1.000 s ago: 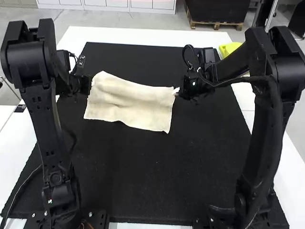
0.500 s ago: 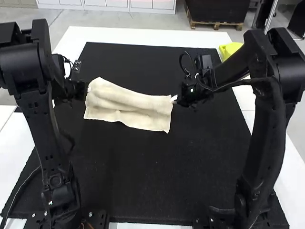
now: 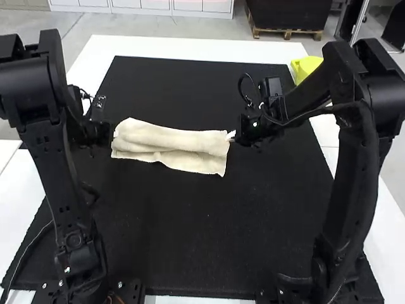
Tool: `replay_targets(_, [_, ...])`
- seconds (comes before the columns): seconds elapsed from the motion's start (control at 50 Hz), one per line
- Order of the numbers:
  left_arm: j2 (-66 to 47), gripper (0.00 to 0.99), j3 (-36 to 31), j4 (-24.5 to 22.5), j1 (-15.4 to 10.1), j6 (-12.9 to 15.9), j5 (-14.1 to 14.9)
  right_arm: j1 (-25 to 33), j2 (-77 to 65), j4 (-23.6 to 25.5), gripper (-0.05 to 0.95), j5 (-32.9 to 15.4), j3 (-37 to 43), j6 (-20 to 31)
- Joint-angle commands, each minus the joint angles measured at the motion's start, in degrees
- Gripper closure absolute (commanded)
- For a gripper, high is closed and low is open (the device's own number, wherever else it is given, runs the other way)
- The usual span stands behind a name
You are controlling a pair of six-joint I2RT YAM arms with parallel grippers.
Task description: Fold the towel.
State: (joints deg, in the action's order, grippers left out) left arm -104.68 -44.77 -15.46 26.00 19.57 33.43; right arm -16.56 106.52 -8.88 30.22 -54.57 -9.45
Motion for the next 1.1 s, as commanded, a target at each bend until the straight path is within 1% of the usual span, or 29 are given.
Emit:
replay_targets(0.0, [1.9, 0.97, 0.7, -0.7, 2.2, 2.2, -2.2, 0.3, -1.5, -1.3, 0.93, -3.3, 1.0, 0.0])
replay_targets(0.12, [1.8, 0.97, 1.9, -1.9, 2.2, 2.2, -2.2, 0.3, -0.6, -1.7, 0.93, -3.7, 1.4, 0.2])
replay_targets(0.26, [1.7, 0.97, 3.5, -4.3, 2.0, 2.2, -2.2, 0.4, 0.7, -4.0, 0.93, -4.3, 2.0, 0.2])
replay_targets(0.42, [1.5, 0.97, 4.7, -5.1, 1.8, 2.2, -2.2, 0.4, 2.2, -5.7, 0.93, -5.2, 2.5, 0.3])
replay_targets(0.52, [1.1, 0.97, 5.5, -6.8, 1.7, 2.2, -2.3, 0.6, 3.1, -6.4, 0.93, -5.4, 2.8, 0.3])
replay_targets(0.94, [-1.8, 0.966, 7.5, -11.1, 1.7, 2.3, -3.6, 0.6, 8.1, -12.2, 0.92, -7.2, 3.4, 0.3])
replay_targets(0.96, [-1.8, 0.957, 7.6, -11.3, 1.7, 2.3, -3.6, 0.6, 8.4, -12.2, 0.9, -7.4, 3.4, 0.3])
replay_targets(1.0, [-2.2, 0.892, 7.7, -11.7, 1.7, 2.4, -3.5, 0.6, 8.7, -12.2, 0.8, -8.0, 3.4, 0.3])
replay_targets(1.08, [-2.7, 0.631, 7.9, -12.0, 1.6, 2.4, -3.6, 0.6, 9.0, -12.2, 0.56, -8.7, 3.3, 0.3])
